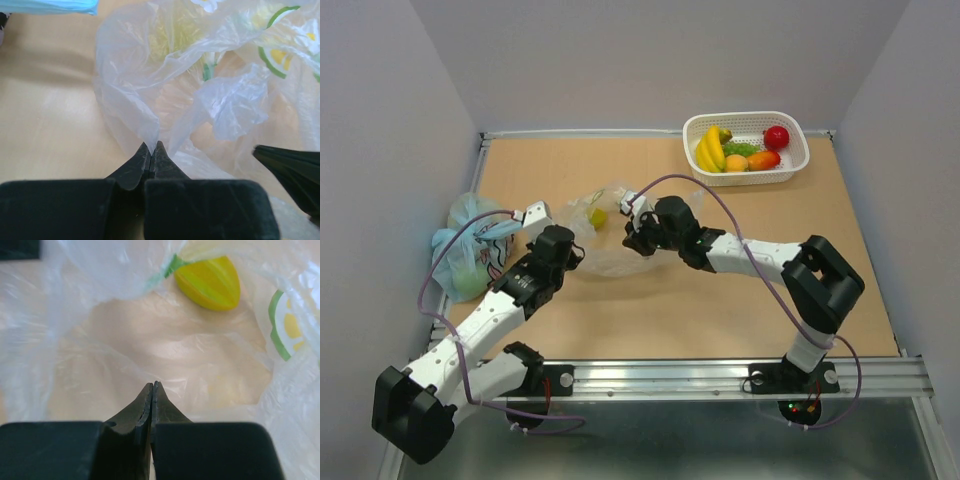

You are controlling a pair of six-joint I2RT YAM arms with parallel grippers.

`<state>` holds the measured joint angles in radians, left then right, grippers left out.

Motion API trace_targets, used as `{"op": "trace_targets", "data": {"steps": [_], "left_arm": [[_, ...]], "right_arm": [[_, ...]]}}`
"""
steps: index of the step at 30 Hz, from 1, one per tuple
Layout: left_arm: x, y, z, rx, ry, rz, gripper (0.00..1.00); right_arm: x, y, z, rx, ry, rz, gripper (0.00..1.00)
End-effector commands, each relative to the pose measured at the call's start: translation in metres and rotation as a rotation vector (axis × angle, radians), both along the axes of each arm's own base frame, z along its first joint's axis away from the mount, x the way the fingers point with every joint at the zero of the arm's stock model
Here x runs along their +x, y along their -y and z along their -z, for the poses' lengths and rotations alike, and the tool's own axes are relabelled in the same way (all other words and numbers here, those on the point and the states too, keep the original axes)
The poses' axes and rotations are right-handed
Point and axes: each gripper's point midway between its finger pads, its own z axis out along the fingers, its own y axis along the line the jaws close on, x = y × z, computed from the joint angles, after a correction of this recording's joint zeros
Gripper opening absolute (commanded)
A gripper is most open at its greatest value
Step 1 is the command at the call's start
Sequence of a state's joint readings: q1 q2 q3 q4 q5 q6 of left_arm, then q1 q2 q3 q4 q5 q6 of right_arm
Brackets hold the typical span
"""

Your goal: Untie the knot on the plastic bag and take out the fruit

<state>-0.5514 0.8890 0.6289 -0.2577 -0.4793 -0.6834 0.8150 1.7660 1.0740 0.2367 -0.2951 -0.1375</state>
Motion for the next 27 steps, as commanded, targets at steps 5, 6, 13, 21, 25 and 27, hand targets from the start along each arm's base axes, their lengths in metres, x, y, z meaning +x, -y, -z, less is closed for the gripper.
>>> {"op": "trace_targets", "data": {"steps": [5, 6, 13, 21, 25, 27], "left_arm": [[0.018, -0.004, -0.04, 0.082, 0.119, 0.035, 0.0], [0.021, -0.009, -0.049, 0.108, 0.142, 0.02, 0.0], [0.046, 0.03, -0.172, 0.166, 0.349, 0.166, 0.0], [0.001, 0.075, -0.1, -0.08, 0.188, 0.315, 0.0], [-0.015, 0.067, -0.059, -0.093, 0.088, 0.292, 0.0], [-0.022, 0.061, -0.044, -0.089, 0.036, 0.266, 0.0]], "right_arm": [[-0.003, 0.003, -0.021, 0.052, -0.038, 0.076, 0.07], [0.0, 0.004, -0.018, 0.049, -0.045, 0.104, 0.11], [0.013, 0.009, 0.006, 0.075, -0.18, 0.289, 0.6], [0.006, 0.027, -0.003, 0.08, -0.146, 0.315, 0.83], [0.003, 0.034, -0.012, 0.072, -0.105, 0.308, 0.87], [0.003, 0.035, -0.014, 0.058, -0.092, 0.3, 0.88]]}}
